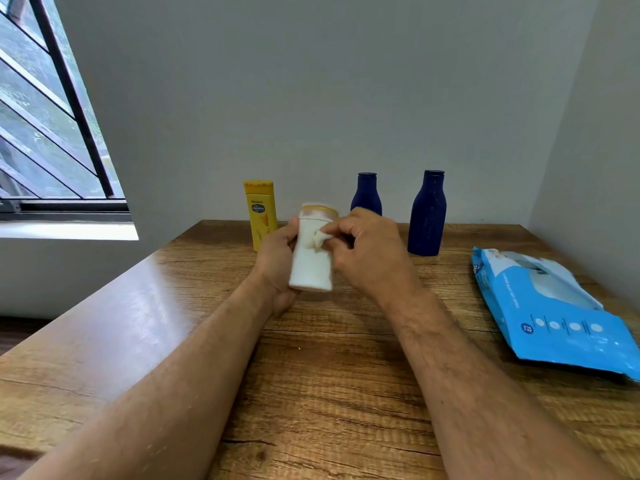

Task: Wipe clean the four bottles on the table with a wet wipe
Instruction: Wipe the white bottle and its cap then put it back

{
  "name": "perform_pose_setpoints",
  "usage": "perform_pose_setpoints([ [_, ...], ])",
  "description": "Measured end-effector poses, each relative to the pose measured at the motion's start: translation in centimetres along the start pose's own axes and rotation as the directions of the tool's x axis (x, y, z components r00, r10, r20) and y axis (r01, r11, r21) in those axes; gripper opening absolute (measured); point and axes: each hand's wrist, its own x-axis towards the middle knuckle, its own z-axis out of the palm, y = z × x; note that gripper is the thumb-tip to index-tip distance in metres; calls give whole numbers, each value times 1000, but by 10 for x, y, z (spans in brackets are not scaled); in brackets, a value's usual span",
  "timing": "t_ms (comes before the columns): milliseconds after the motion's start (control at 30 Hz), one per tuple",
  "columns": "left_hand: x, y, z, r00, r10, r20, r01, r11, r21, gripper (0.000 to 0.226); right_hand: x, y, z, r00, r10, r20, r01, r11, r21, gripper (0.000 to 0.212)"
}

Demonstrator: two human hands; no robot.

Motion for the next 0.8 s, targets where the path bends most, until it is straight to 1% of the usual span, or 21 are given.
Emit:
perform_pose_setpoints([
  [100, 5, 4, -7, 995, 37, -88, -48, 990, -136, 37, -3, -3, 3, 985, -14, 174, 12, 1000, 14, 18],
  [167, 5, 7, -10, 996, 14, -93, -33, 978, -205, 35, -4, -3, 6, 981, -22, 193, 14, 999, 46, 19],
  [233, 3, 6, -9, 998, -20, -53, 10, 983, -184, 37, -2, -2, 6, 993, 18, 120, -29, 996, 84, 17],
  [300, 1, 2, -4, 998, -60, -4, 59, 990, -128, 38, 0, 2, 5, 996, 90, -5, -89, 986, 144, 17],
  [367, -1, -1, -1, 996, -84, 34, 87, 988, -127, 36, 3, 5, 3, 984, 138, -109, -113, 971, 209, 17],
  [433, -1, -1, 0, 996, -83, 35, 88, 984, -155, 35, 4, 6, 2, 978, 163, -134, -124, 958, 259, 18],
  [500, 0, 0, -2, 996, -82, 19, 84, 981, -174, 33, 5, 6, 4, 980, 190, -63, -161, 934, 318, 18],
  [600, 2, 2, -6, 996, -83, -20, 77, 974, -212, 31, 5, 7, 4, 968, 233, 96, -252, 877, 408, 20],
  [700, 4, 5, -9, 995, -86, -55, 68, 961, -268, 39, 6, 8, 0, 951, 197, 237, -287, 844, 453, 19],
  [733, 5, 6, -9, 994, -90, -66, 68, 957, -282, 42, 6, 8, 0, 946, 180, 269, -293, 829, 476, 20],
  [800, 6, 7, -10, 993, -102, -63, 79, 952, -297, 44, 6, 8, 0, 943, 178, 281, -301, 818, 490, 21],
])
